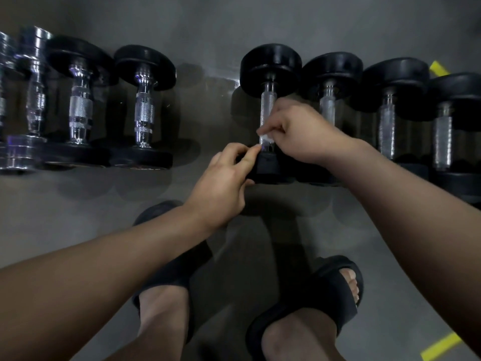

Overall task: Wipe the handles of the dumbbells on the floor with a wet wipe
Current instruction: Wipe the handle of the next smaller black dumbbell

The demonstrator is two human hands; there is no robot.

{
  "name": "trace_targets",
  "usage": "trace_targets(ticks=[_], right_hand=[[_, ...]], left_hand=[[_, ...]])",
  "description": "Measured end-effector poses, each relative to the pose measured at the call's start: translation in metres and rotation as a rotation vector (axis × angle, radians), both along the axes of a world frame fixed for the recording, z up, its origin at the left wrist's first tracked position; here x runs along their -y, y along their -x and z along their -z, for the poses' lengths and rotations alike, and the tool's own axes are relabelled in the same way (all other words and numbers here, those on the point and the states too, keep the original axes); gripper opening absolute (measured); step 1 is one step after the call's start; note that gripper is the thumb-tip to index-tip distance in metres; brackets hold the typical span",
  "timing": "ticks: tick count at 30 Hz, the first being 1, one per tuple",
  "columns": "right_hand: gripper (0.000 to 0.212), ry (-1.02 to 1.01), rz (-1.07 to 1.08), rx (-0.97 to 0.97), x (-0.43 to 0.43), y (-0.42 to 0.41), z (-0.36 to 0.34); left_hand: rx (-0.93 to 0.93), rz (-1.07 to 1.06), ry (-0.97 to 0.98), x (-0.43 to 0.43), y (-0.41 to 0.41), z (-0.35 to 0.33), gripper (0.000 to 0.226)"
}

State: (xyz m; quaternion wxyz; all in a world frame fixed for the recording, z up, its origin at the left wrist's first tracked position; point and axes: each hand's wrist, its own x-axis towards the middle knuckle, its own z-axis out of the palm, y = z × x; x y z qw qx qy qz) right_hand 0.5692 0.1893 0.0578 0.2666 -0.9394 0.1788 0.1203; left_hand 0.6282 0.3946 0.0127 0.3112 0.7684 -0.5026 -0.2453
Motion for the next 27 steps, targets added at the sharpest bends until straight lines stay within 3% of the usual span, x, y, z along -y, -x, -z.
trace_targets(ticks=[7,12,15,18,27], right_hand=[[0.02,0.004,0.098,0.066,0.002,0.003,0.008],[0.02,-0.108,-0.018,-0.099,0.008,0.008,0.0],[0.021,-0.054,0.071,0.013,0.01,0.004,0.006],[0.021,-0.044,0.195,0.109,0.004,0.006,0.012],[0.021,-0.035,0.359,0.15,0.009,0.014,0.015]], left_hand=[[-0.122,-0.035,-0.002,-0.007,-0.015,0.005,0.067],[-0.162,-0.059,-0.093,-0.008,-0.023,0.012,0.078],[-0.176,0.001,-0.138,-0.001,-0.024,0.014,0.083],[-0.146,0.059,-0.146,0.007,-0.025,0.014,0.075],[0.003,0.149,-0.189,0.019,-0.019,-0.002,0.048]])
